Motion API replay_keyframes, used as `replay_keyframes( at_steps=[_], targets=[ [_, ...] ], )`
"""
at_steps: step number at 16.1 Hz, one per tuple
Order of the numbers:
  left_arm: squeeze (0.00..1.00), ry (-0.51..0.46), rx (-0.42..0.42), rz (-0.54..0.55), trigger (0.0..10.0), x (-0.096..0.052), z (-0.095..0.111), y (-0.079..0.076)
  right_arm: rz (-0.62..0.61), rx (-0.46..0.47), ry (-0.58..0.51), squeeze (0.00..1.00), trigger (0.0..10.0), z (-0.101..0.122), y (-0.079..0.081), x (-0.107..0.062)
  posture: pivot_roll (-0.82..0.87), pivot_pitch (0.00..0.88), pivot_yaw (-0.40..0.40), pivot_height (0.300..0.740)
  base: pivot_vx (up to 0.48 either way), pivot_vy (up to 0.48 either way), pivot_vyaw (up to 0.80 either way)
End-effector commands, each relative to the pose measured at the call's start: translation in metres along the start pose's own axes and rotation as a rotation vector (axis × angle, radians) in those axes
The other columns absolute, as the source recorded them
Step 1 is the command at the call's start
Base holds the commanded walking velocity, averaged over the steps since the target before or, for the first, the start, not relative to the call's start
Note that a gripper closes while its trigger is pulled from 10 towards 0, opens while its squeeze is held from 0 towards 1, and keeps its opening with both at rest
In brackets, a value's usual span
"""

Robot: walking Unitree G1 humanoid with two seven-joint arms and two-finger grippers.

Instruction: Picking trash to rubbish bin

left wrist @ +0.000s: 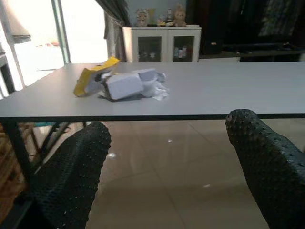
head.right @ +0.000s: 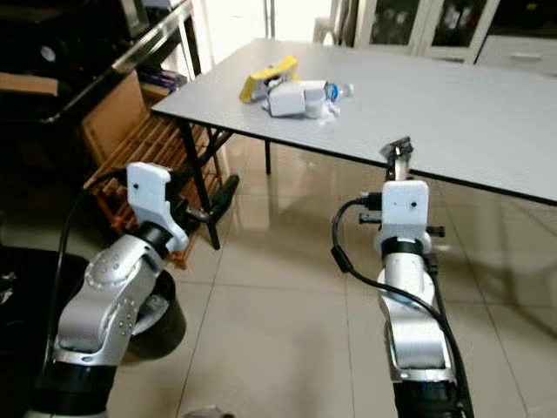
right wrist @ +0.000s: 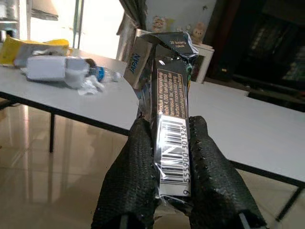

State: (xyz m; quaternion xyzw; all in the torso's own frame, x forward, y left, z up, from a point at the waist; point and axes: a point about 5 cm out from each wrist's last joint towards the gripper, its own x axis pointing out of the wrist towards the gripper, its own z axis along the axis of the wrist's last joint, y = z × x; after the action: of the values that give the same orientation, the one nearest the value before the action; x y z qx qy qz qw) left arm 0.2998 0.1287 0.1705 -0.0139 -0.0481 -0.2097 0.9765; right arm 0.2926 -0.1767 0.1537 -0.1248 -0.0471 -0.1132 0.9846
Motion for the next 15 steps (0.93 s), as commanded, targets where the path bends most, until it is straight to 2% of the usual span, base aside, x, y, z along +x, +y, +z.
replay_keyframes(
  at_steps=[1,15],
  targets=[
    [0.0,0.01,0.008,0.002,10.0,0.0,0.0011,0.003,-0.002,0.005,-0.009,0.0,10.0,0.0026,0.001,0.0002,0.03,0.064,0.005,0.74,0.0,0.48,0.0],
    [0.0,0.017,0.027,-0.001,10.0,0.0016,0.0013,0.0045,-0.009,0.008,-0.007,0.0,10.0,0.0019,0.0018,-0.0003,0.03,0.068,0.011,0.74,0.0,0.48,0.0]
  ],
)
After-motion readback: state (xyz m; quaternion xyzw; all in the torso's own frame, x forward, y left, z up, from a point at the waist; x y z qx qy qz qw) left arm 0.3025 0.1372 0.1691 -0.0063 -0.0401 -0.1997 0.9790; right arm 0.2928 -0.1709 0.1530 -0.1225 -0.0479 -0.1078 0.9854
